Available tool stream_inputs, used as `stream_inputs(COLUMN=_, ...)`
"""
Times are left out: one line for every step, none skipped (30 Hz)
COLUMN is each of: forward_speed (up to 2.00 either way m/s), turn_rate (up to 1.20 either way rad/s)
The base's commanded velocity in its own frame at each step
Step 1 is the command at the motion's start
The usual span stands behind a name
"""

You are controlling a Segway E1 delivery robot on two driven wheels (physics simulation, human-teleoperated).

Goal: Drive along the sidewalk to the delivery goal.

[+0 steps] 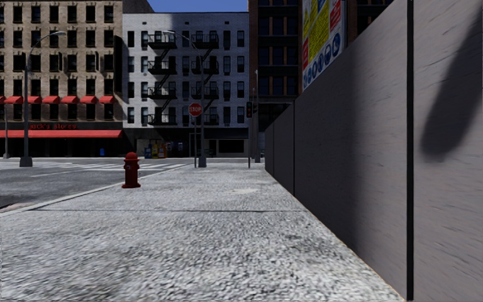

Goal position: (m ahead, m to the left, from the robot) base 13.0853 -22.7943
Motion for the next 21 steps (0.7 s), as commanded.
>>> stream_inputs(forward_speed=2.0, turn_rate=0.0)
stream_inputs(forward_speed=2.0, turn_rate=0.0)
stream_inputs(forward_speed=2.0, turn_rate=0.0)
stream_inputs(forward_speed=2.0, turn_rate=0.0)
stream_inputs(forward_speed=2.0, turn_rate=0.0)
stream_inputs(forward_speed=2.0, turn_rate=0.0)
stream_inputs(forward_speed=2.0, turn_rate=0.0)
stream_inputs(forward_speed=2.0, turn_rate=0.0)
stream_inputs(forward_speed=2.0, turn_rate=0.0)
stream_inputs(forward_speed=2.0, turn_rate=0.0)
stream_inputs(forward_speed=2.0, turn_rate=0.0)
stream_inputs(forward_speed=2.0, turn_rate=0.0)
stream_inputs(forward_speed=2.0, turn_rate=0.0)
stream_inputs(forward_speed=2.0, turn_rate=0.0)
stream_inputs(forward_speed=2.0, turn_rate=0.0)
stream_inputs(forward_speed=2.0, turn_rate=0.0)
stream_inputs(forward_speed=2.0, turn_rate=0.0)
stream_inputs(forward_speed=2.0, turn_rate=0.0)
stream_inputs(forward_speed=2.0, turn_rate=0.02)
stream_inputs(forward_speed=2.0, turn_rate=0.16)
stream_inputs(forward_speed=2.0, turn_rate=0.4)
